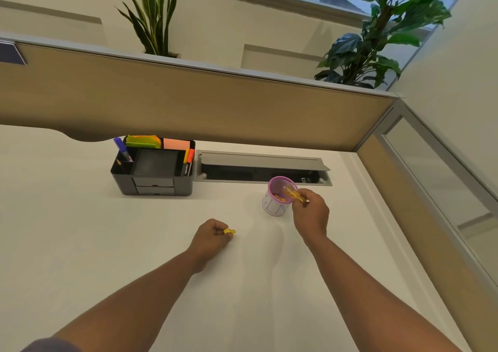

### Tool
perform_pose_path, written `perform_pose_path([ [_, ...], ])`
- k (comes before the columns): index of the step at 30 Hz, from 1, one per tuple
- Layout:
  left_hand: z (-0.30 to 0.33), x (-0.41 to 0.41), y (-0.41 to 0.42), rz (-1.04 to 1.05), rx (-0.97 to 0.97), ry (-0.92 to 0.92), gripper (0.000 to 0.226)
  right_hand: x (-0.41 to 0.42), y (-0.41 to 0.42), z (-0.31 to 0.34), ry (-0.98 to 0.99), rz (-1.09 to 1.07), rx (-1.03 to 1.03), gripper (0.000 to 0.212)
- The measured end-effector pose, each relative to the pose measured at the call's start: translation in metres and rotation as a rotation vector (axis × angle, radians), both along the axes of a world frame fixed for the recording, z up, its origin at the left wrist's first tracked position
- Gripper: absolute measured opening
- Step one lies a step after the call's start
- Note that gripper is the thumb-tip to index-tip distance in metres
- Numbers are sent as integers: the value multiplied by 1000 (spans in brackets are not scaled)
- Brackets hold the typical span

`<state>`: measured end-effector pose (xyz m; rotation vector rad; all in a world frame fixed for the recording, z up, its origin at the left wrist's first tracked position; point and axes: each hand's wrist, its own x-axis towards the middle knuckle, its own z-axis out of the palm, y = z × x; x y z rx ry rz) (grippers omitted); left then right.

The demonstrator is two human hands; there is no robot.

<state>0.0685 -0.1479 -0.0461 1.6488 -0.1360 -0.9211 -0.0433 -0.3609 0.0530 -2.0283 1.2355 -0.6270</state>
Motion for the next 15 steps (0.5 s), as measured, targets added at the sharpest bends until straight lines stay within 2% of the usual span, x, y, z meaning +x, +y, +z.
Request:
perform_pose_path([
  [15,-5,7,0,-33,-8,80,20,2,-5,-1,1,51,-18,25],
])
